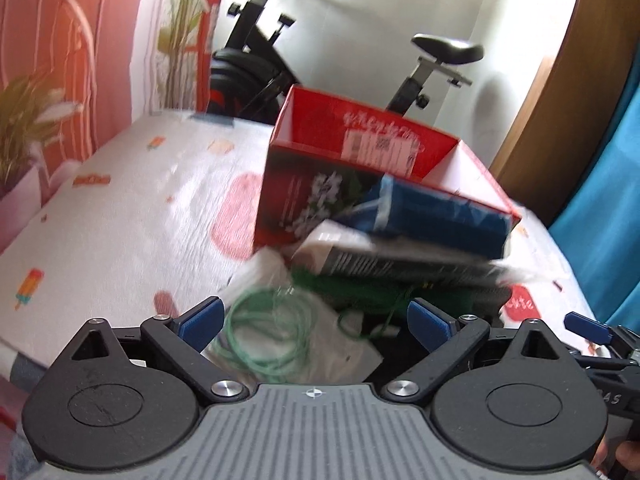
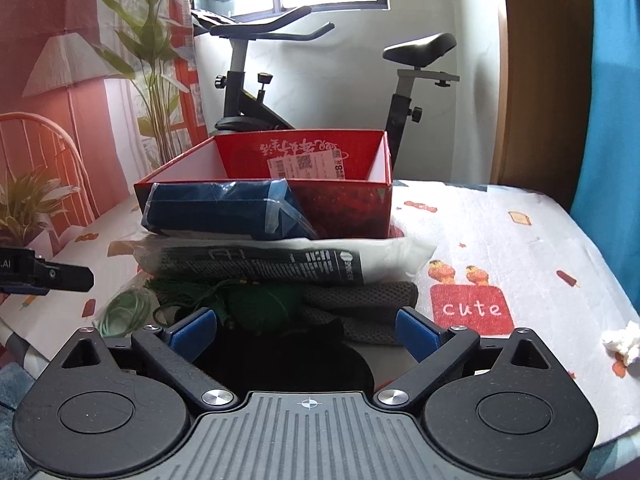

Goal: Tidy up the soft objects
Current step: 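Close the right tool on the blue wrapped package and lift it, then carry the blue package with the right tool over the red box, then lower the blue package into the box and open the right tool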

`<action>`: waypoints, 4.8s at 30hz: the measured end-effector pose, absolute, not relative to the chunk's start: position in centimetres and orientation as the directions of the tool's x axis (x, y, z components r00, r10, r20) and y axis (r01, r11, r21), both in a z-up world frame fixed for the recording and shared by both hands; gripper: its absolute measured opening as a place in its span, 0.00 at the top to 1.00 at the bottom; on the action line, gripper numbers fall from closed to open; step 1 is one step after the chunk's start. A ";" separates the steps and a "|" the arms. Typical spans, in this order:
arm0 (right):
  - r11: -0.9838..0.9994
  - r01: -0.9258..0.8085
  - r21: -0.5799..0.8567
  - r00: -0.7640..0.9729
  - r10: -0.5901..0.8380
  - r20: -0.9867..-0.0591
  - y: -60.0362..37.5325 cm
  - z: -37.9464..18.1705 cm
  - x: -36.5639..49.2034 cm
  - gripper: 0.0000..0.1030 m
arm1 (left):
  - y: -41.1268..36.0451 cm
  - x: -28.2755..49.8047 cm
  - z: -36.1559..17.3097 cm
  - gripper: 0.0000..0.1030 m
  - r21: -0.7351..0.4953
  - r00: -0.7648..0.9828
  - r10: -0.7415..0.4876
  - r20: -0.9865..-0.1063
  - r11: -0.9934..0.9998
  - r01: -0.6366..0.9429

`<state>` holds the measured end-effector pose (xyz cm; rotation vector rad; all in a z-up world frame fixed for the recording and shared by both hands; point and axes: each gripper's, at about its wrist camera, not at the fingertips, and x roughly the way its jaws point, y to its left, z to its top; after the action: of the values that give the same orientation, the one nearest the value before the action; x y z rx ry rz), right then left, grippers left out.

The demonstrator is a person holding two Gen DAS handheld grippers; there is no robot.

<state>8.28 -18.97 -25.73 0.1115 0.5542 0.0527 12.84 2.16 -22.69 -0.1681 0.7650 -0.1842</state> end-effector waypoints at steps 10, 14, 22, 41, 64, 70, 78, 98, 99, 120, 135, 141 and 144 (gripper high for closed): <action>0.993 -0.092 0.081 0.876 0.119 -0.468 -18.9 -23.7 12.3 0.20 | -0.6 16.1 -19.1 0.19 -0.184 0.761 -0.275 -0.588 0.961 0.205; 0.988 -0.127 0.082 0.872 0.151 -0.466 -18.8 -23.5 14.1 0.26 | -1.3 18.3 -19.1 0.26 -0.229 0.742 -0.325 -0.586 0.945 0.232; 0.966 -0.173 0.191 0.828 0.248 -0.504 -19.1 -23.7 17.5 0.29 | -1.8 21.9 -20.1 0.26 -0.346 0.659 -0.419 -0.624 0.905 0.248; 0.943 -0.199 0.265 0.793 0.314 -0.522 -19.1 -24.2 19.0 0.53 | -3.2 24.1 -21.4 0.52 -0.346 0.583 -0.473 -0.661 0.881 0.323; 0.938 -0.275 0.210 0.886 0.332 -0.325 -19.9 -15.7 16.0 0.60 | -2.2 20.8 -14.7 0.56 -0.321 0.690 -0.532 -0.490 0.846 0.425; 0.933 -0.297 0.202 0.894 0.346 -0.285 -20.4 -12.5 18.5 0.60 | -2.3 21.5 -11.7 0.56 -0.315 0.738 -0.534 -0.412 0.844 0.435; 0.944 -0.290 0.157 0.895 0.326 -0.305 -20.2 -10.0 24.5 0.60 | -3.4 24.8 -9.7 0.56 -0.268 0.794 -0.488 -0.362 0.871 0.412; 0.932 -0.214 0.293 0.744 0.350 -0.568 -20.9 -18.1 30.8 0.59 | -3.0 29.8 -15.9 0.56 -0.339 0.663 -0.507 -0.551 0.862 0.376; 0.928 -0.202 0.312 0.728 0.356 -0.586 -21.0 -18.7 31.1 0.59 | -3.0 29.9 -16.4 0.56 -0.336 0.656 -0.501 -0.565 0.865 0.371; 0.906 -0.022 0.423 0.489 0.379 -0.785 -22.2 -23.9 40.0 0.59 | -3.5 37.9 -21.7 0.56 -0.395 0.461 -0.455 -0.762 0.891 0.226; 0.980 -0.085 0.182 0.665 0.191 -0.722 -22.1 -19.4 37.6 0.18 | -2.1 37.5 -17.9 0.16 -0.250 0.667 -0.345 -0.661 0.939 0.238; 0.988 -0.084 0.131 0.758 0.149 -0.635 -21.8 -16.8 33.9 0.01 | -1.9 34.1 -15.3 0.00 -0.163 0.762 -0.301 -0.573 0.953 0.254; 0.993 -0.082 0.087 0.795 0.117 -0.595 -21.4 -16.0 31.8 0.00 | -1.7 32.3 -14.3 0.00 -0.140 0.789 -0.273 -0.550 0.962 0.236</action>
<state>31.78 -21.37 -15.97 0.0575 0.6431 0.1071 32.34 -1.69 -14.27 -0.0647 0.6022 -0.2743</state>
